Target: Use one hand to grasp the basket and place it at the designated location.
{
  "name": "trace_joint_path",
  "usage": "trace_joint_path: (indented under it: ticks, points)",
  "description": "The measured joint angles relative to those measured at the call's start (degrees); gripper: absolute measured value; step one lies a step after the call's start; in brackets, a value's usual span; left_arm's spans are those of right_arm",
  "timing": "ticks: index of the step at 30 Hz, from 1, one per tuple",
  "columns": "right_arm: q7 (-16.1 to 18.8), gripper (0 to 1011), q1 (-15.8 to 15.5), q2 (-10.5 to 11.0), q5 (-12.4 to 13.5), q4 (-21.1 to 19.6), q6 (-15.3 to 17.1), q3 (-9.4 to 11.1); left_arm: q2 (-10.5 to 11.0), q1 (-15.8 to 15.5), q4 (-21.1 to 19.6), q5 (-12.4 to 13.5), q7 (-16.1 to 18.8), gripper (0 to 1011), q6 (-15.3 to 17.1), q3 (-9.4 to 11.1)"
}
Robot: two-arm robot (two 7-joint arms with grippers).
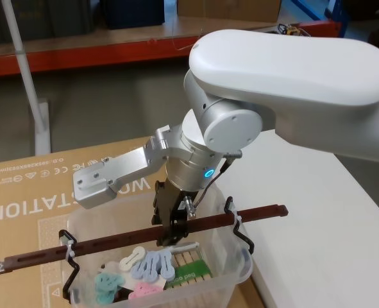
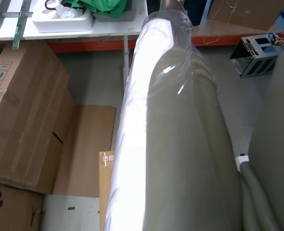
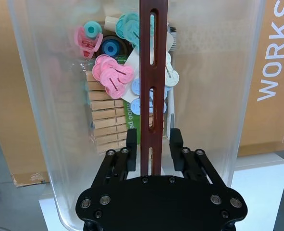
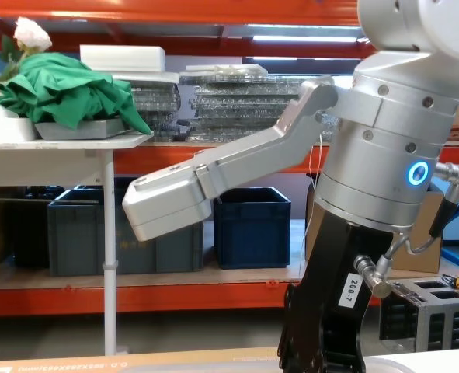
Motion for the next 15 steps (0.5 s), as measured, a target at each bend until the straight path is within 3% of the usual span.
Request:
trace_joint_path:
  ticks: [3,6,15]
  points:
    - [-0.06,306,-0.04,0.01,0.01,0.06,-0.04,0.01,0.00,0.00,0.00,0.00,0.00,0,0.00,0.00]
    - [-0.10,253,-0.07,0.03,0.02,0.17,-0.11,0.03,0.00,0.00,0.00,0.00,0.00,0,0.00,0.01]
    - [-0.11,242,-0.08,-0.03,0.02,0.32,-0.15,0.08,0.00,0.00,0.00,0.00,0.00,0,0.00,0.01]
